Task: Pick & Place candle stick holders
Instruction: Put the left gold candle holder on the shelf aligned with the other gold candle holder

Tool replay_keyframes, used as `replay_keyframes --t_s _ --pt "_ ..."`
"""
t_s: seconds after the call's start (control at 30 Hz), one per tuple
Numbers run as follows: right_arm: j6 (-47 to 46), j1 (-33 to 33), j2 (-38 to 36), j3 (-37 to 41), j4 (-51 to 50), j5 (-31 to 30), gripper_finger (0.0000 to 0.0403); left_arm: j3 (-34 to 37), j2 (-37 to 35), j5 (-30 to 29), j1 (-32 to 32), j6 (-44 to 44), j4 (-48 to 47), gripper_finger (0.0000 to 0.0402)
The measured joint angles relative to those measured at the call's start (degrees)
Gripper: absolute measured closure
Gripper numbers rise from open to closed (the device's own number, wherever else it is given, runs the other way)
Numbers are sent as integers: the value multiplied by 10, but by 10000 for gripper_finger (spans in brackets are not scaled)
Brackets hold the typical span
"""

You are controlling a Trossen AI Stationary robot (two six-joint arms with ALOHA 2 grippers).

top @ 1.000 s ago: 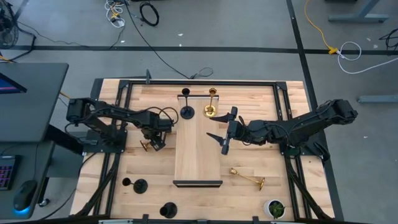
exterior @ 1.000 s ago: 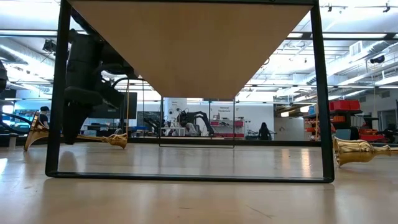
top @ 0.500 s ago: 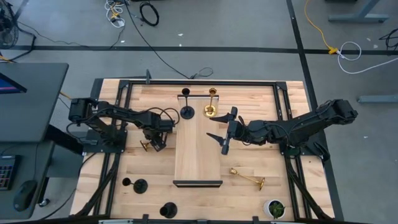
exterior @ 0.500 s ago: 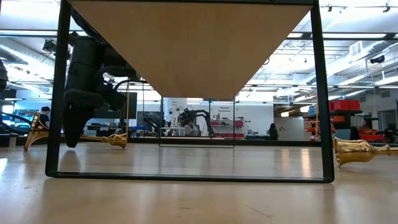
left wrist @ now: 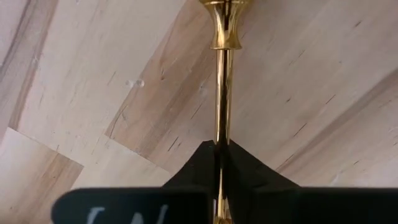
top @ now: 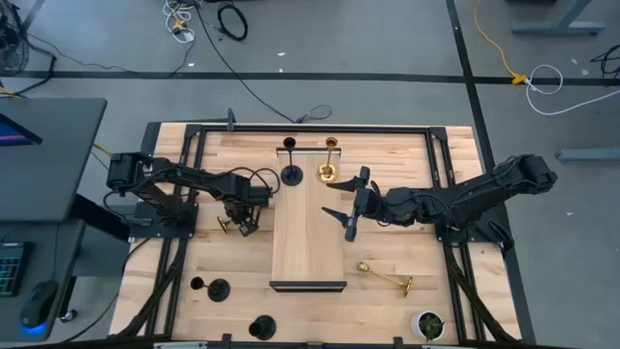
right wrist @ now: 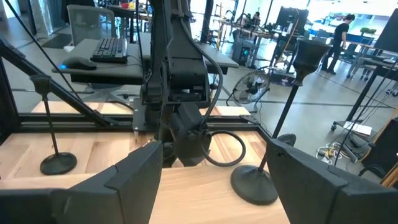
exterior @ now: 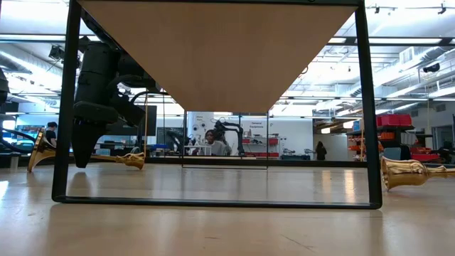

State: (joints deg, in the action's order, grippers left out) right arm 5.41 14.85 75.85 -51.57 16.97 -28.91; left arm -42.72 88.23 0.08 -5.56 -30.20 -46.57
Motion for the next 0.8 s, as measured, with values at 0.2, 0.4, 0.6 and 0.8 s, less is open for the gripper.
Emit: replay_keyframes --t_s 0.2,0.4,0.6,0.8 --pt "0 0 0 0 -2 0 117 0 0 -3 0 -1 -10 376" --pt "0 0 0 0 -4 0 117 0 -2 -25 7 -2 -45 388" --pt "0 0 0 0 -4 0 117 0 -32 -30 42 -7 -45 389" --pt "0 0 0 0 -4 0 117 1 -106 -52 92 -42 -48 389"
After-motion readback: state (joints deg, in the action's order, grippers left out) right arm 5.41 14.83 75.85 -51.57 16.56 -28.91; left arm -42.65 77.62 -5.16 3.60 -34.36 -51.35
